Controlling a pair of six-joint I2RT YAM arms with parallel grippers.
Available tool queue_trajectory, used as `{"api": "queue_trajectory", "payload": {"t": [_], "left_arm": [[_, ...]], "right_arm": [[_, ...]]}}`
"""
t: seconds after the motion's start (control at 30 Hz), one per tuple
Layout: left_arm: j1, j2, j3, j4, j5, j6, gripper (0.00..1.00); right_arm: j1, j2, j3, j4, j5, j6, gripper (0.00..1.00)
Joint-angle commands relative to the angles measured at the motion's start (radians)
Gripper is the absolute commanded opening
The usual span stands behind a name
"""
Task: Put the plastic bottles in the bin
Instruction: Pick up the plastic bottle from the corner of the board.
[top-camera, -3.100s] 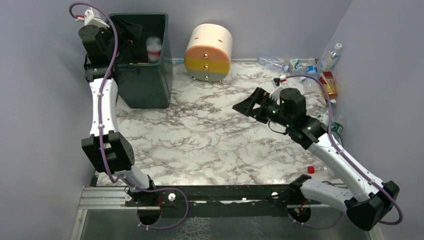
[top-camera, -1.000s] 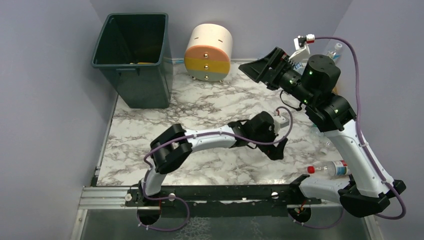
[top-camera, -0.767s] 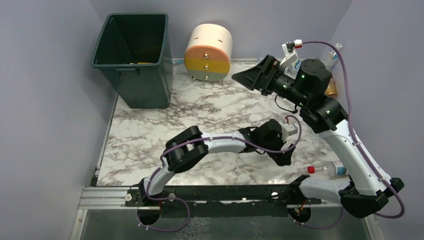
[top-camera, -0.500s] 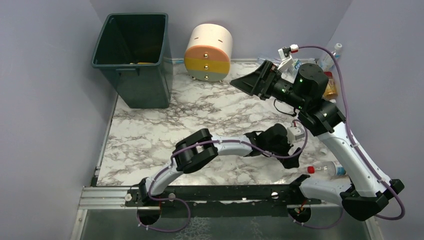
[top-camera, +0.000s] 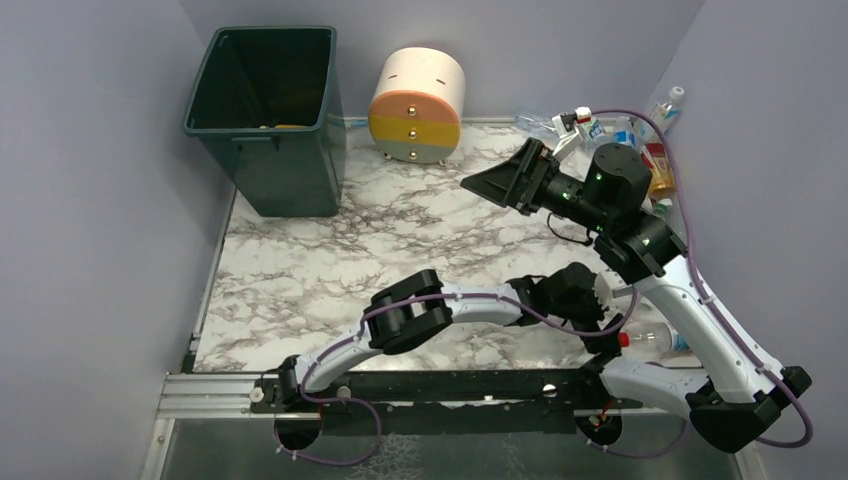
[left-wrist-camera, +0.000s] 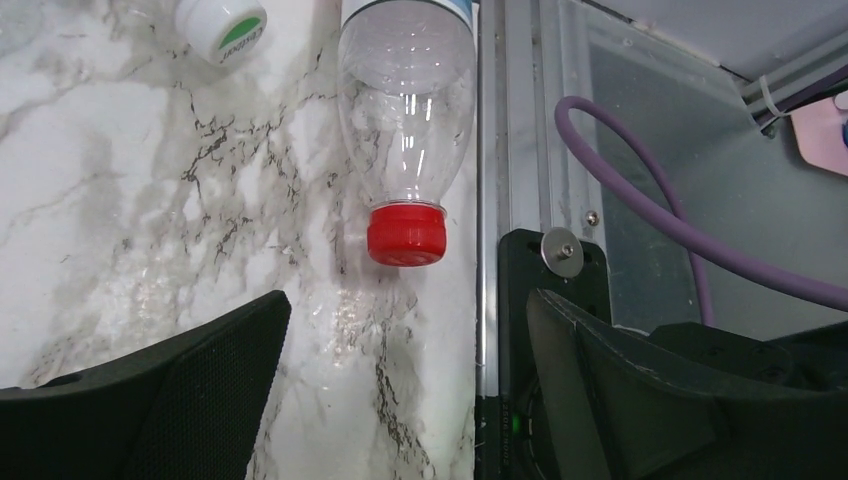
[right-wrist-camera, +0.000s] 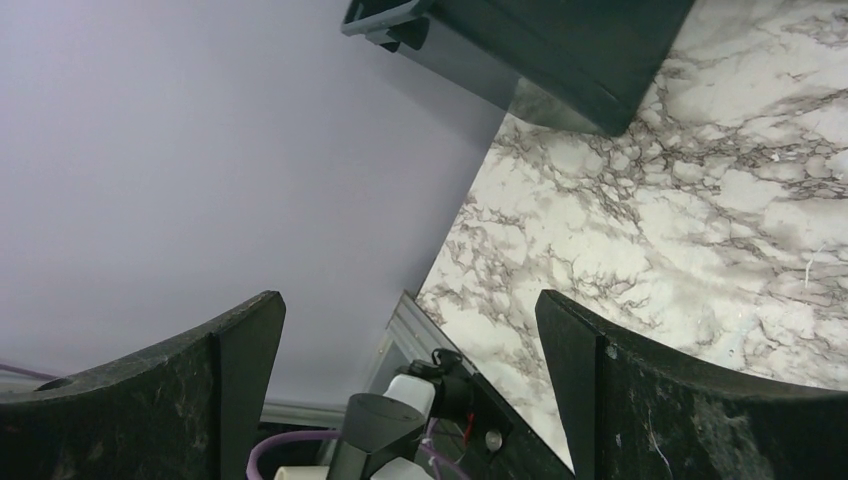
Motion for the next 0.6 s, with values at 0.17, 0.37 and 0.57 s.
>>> {"api": "queue_trajectory", "payload": {"t": [0.17,0.37,0.57], "left_arm": [[-0.015,0.096,0.107,0.049,0.044,-0.033,0.9],[-0.018,0.155,0.205,0.045,0.055,-0.052,0.89],[-0.019,0.184,0.22,0.075,0.072,-0.072,0.83]], "right_arm": [[0.006,-0.05,-0.058,0.068,-0.025,0.022,1.0],[0.005,-0.066,-0.079,0.078,-0.026,0.026,0.99],[0.006,-0.073,-0.1,0.088,-0.032,0.028,0.99]]}}
